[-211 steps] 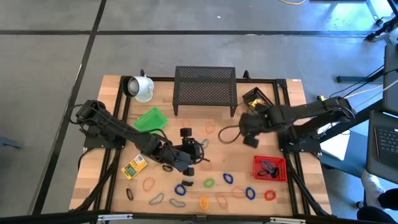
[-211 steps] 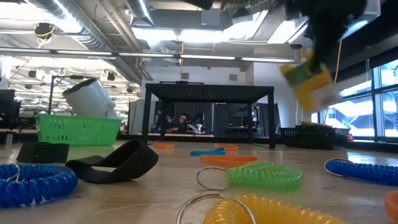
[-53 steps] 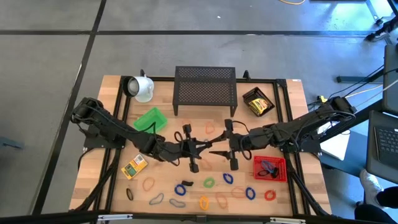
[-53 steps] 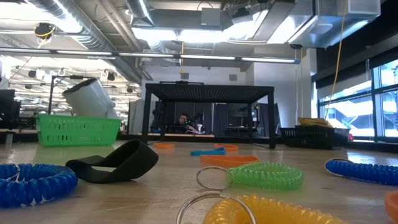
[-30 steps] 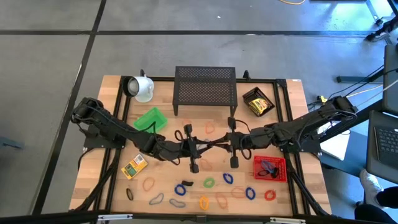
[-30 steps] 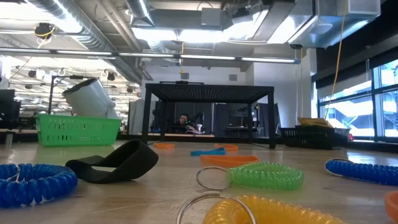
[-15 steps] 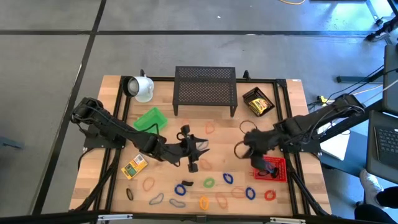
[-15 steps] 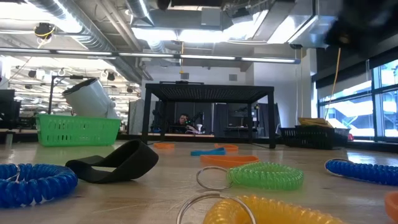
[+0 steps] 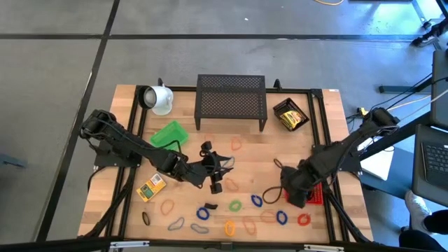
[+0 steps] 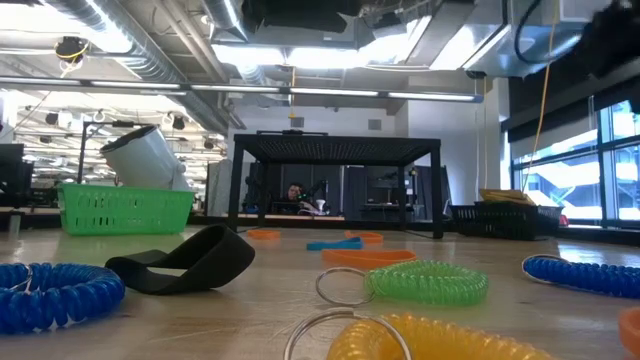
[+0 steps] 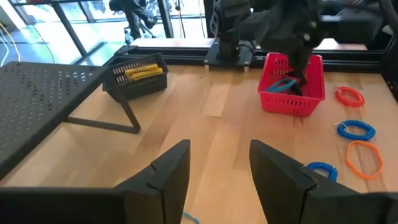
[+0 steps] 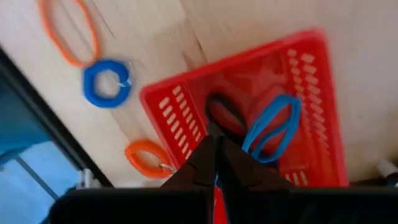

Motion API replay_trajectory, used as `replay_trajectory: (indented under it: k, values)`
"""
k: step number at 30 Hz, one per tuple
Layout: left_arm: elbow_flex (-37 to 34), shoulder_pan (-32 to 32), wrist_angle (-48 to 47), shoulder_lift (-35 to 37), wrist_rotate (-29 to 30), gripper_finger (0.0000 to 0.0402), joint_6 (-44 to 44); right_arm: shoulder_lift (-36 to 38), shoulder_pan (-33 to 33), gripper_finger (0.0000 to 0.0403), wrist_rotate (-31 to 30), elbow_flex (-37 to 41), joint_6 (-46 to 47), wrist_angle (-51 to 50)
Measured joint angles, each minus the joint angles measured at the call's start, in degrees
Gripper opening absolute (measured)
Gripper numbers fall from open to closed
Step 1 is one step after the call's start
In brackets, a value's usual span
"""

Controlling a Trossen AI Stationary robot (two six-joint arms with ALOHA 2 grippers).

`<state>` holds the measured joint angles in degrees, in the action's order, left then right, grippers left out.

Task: Pick & Place Office Desk Supplies
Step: Put the top black rubber band into the red bin, then put the right black rubber band into the red bin

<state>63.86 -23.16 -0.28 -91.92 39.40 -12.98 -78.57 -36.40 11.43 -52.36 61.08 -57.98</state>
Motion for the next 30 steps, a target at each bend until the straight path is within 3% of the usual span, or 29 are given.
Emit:
replay_trajectory:
  k: [8, 15, 21, 30]
  values:
    - [0.04, -0.04, -2.23, 0.0, -2.01, 0.0161, -2.19, -6.39, -1.84, 0.0028, 1.62, 0.0, 1.22, 0.14]
    - [0.04, -0.04, -15.74, 0.0, -13.67, 0.0159, -14.77, -9.01, -2.08, 0.0089, 1.68, 0.0, 1.51, 0.35]
    - [0.07, -1.29, -20.81, -0.73, -29.46, 0.0162, -15.11, -9.13, -2.06, 0.0146, 1.65, 0.0, 1.23, 0.27]
    - [0.09, -5.13, -19.49, -8.1, -34.56, 0.0162, -15.85, -9.13, -2.06, 0.0229, 1.61, 0.0, 1.11, 0.28]
